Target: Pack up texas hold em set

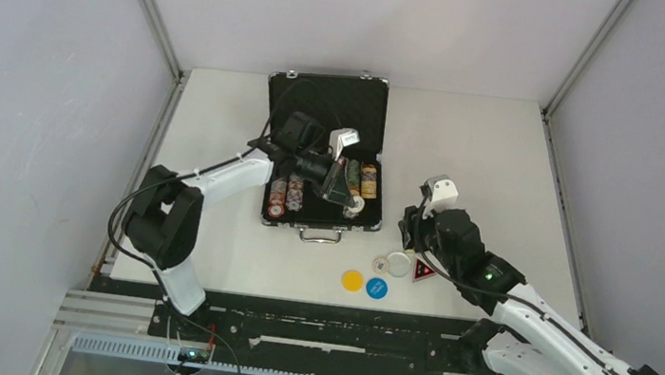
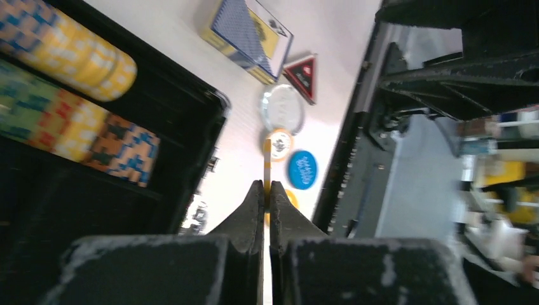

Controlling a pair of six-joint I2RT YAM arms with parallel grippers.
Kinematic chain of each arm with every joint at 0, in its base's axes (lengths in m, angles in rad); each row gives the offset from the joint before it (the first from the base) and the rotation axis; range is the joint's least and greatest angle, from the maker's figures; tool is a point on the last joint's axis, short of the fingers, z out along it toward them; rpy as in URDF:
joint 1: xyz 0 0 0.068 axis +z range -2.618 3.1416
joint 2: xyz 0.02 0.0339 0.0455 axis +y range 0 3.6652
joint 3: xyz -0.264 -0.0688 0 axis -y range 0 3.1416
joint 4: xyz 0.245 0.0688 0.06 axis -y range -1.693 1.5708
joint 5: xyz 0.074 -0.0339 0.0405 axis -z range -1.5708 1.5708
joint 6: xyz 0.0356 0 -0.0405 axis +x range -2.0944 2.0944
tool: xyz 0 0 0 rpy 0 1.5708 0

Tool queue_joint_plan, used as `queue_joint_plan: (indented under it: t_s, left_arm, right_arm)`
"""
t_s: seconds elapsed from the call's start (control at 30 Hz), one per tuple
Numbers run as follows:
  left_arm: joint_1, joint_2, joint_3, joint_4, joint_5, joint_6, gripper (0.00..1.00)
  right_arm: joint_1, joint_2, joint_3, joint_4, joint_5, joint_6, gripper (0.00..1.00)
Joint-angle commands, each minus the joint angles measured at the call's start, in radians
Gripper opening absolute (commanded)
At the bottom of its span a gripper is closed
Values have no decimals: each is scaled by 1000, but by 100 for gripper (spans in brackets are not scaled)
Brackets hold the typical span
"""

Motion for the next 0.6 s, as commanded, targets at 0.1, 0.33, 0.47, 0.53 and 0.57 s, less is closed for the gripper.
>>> queue_joint_plan:
  t_s: [0.1, 0.33, 0.47, 0.53, 0.57]
  left_arm:
    - [-65, -40, 153, -136, -364, 435, 0]
    - [-114, 168, 409, -381, -382, 619, 0]
    - [-147, 210, 444, -354, -376, 652, 0]
    - [-161, 229, 460, -344, -395, 663, 0]
    - [-165, 239, 471, -345, -408, 667, 0]
  right_arm:
    - [-9, 83, 2, 93, 1, 17, 59]
    - [-14, 114, 3, 119, 20, 19, 59]
    - [-17, 120, 3, 112, 37, 19, 59]
    - [-19, 119, 1, 108, 47, 19, 58]
    - [-20, 116, 2, 105, 52, 20, 58]
